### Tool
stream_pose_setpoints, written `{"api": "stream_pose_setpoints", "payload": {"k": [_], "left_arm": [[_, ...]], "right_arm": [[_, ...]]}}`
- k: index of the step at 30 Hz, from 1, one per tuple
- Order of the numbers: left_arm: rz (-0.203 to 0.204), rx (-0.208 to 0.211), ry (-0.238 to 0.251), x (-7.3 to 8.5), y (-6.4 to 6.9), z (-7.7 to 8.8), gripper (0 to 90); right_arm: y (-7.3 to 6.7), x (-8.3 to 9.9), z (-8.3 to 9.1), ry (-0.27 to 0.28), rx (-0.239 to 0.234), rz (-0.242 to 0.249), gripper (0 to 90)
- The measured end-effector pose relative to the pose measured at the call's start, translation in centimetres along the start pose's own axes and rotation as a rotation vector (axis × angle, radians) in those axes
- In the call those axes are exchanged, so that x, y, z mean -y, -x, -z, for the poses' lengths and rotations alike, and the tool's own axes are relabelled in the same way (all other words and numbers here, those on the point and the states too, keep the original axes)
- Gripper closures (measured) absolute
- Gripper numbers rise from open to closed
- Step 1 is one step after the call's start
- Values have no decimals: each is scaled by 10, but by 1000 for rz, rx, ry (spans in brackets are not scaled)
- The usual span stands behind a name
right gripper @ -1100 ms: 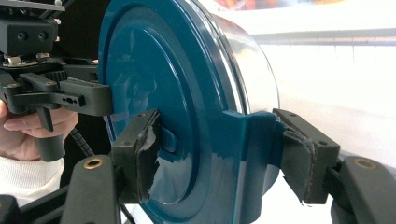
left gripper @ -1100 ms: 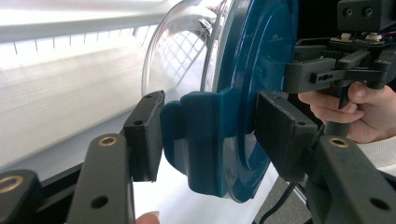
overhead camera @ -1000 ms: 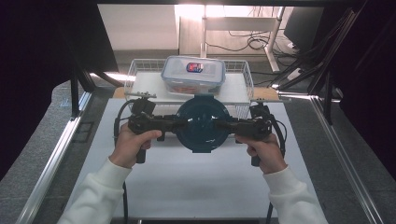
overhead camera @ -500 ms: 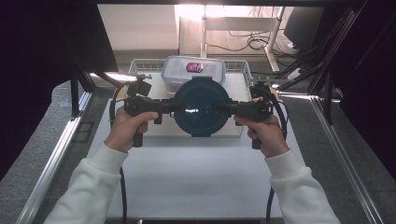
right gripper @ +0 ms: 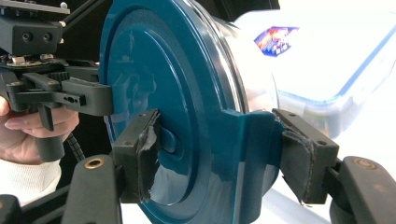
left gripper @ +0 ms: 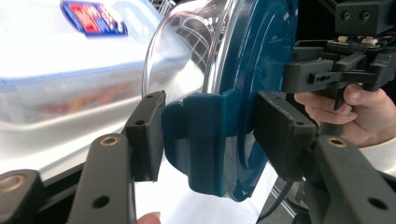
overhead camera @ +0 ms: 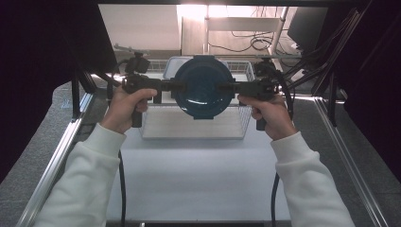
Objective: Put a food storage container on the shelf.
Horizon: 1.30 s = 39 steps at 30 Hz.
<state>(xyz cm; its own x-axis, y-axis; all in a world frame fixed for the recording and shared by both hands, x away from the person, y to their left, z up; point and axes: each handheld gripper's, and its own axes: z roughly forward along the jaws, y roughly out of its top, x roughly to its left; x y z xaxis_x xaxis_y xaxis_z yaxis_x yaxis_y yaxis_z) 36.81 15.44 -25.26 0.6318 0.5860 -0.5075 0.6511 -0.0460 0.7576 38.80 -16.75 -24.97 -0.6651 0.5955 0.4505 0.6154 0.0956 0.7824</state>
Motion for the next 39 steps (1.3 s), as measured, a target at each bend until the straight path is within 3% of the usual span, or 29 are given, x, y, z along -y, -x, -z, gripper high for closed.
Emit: {"api": "stream_pose_setpoints", "payload": {"k": [3,7,11,17,26,28,32,36,39], "left_arm": [[18,18,-9,-13,-7,1,450],[7,5,1,-30,-15,2,443],[27,0,16,-50,-29,3,439],[50,-3,15,-68,-45,2,439],[123,-2,-31,-79,-73,-13,434],[145,-9,-26,-80,-77,-17,429],[198,4,-5,-83,-84,-23,430],[242,19,9,-84,-92,-32,416],[276,22,11,-83,-98,-41,377]], "right_arm": [[-1,-11,-2,5,9,1,349],[0,-30,-8,7,18,1,349],[6,-53,-21,4,15,-9,349],[16,-77,-37,-12,9,-31,351],[33,-87,-56,-24,21,-77,351],[41,-85,-62,-38,17,-106,351],[53,-84,-66,-11,2,-183,349],[66,-86,-69,-1,-1,-284,344],[71,-86,-72,9,9,-322,345]]}}
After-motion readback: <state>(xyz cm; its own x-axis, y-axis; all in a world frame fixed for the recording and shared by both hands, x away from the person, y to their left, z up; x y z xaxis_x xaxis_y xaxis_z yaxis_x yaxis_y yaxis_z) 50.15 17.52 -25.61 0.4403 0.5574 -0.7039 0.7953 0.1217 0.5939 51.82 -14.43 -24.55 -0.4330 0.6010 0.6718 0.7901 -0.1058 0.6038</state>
